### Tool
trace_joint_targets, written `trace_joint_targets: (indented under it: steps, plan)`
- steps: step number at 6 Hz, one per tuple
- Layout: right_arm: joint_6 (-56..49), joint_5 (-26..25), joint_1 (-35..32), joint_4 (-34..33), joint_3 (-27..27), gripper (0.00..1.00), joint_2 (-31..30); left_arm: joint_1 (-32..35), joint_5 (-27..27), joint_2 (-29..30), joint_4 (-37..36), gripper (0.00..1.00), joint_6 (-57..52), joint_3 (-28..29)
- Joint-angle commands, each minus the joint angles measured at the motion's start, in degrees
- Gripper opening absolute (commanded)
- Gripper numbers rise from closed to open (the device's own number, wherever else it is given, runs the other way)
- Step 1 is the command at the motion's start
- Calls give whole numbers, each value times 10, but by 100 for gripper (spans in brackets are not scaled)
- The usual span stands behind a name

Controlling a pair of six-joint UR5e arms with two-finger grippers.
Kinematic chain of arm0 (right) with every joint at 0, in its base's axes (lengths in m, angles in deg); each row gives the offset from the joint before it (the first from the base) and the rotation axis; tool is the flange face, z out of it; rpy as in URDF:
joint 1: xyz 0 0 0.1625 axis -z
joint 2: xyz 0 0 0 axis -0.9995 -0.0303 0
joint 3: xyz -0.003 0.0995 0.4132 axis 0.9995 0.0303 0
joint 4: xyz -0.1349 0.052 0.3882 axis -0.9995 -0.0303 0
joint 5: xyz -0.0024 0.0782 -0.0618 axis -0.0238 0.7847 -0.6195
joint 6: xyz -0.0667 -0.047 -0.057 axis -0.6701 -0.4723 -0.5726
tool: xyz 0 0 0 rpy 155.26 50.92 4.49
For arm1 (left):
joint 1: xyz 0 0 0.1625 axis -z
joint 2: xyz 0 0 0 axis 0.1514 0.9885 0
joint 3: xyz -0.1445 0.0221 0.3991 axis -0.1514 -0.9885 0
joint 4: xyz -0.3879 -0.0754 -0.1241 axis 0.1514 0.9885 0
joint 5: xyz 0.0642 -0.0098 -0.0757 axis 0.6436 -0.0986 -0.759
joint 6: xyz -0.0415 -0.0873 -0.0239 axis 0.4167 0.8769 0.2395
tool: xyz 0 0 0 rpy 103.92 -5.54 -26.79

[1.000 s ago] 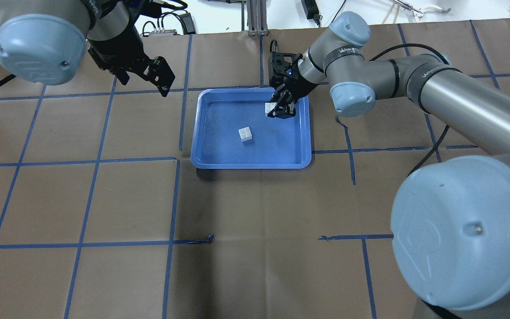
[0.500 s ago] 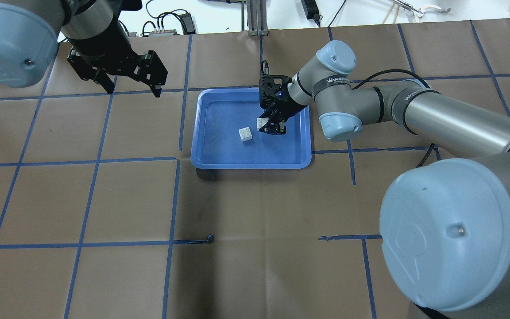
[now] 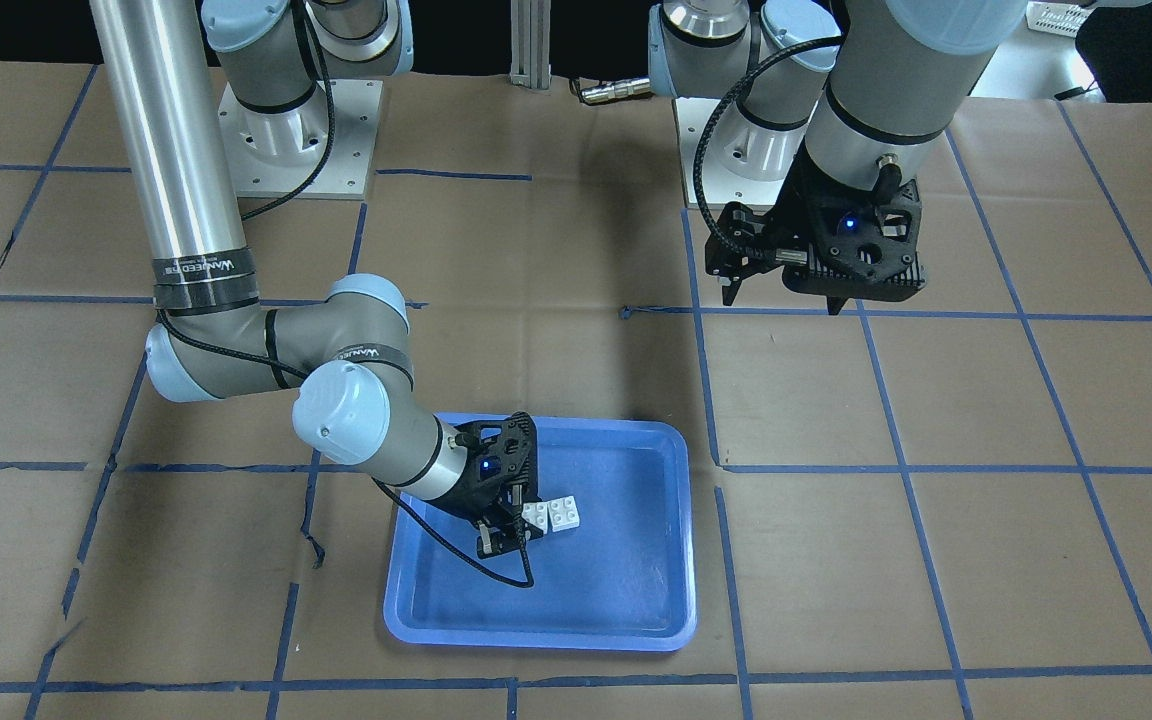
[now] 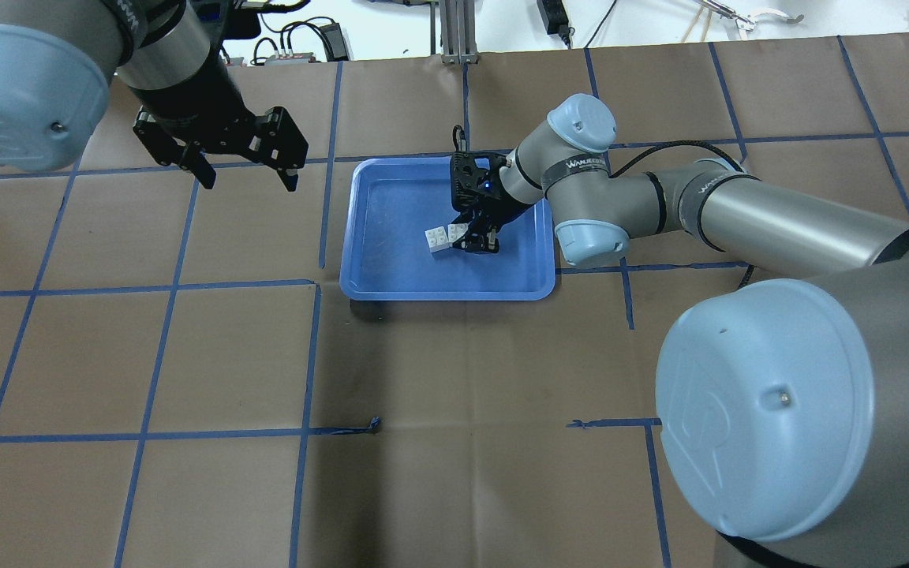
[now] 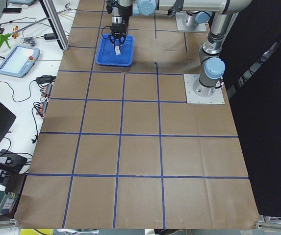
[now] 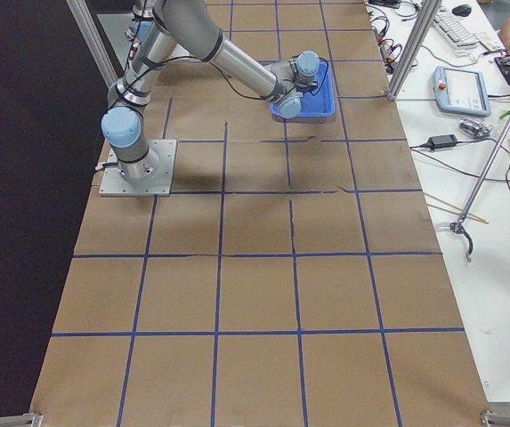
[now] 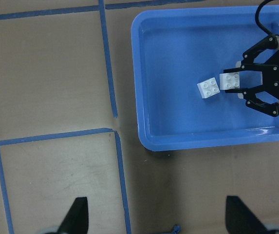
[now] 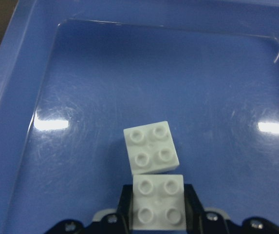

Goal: Assemble white blocks and place on blue tray

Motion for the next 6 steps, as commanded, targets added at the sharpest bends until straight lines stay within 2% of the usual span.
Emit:
trace_joint_targets:
  steps: [1,2,5,6]
  plan:
    - [8,1,-3,0,-1,20,2,-35,-4,-7,29,99,11,14]
    - [13,1,-3,-2,-1,20,1,-53,-19,-12,45,99,15,24]
    - [29,3,-3,-4,0,20,2,-52,-9,9,47,99,39,49]
    - [32,5,-3,-4,0,23,3,-52,25,3,47,99,27,55]
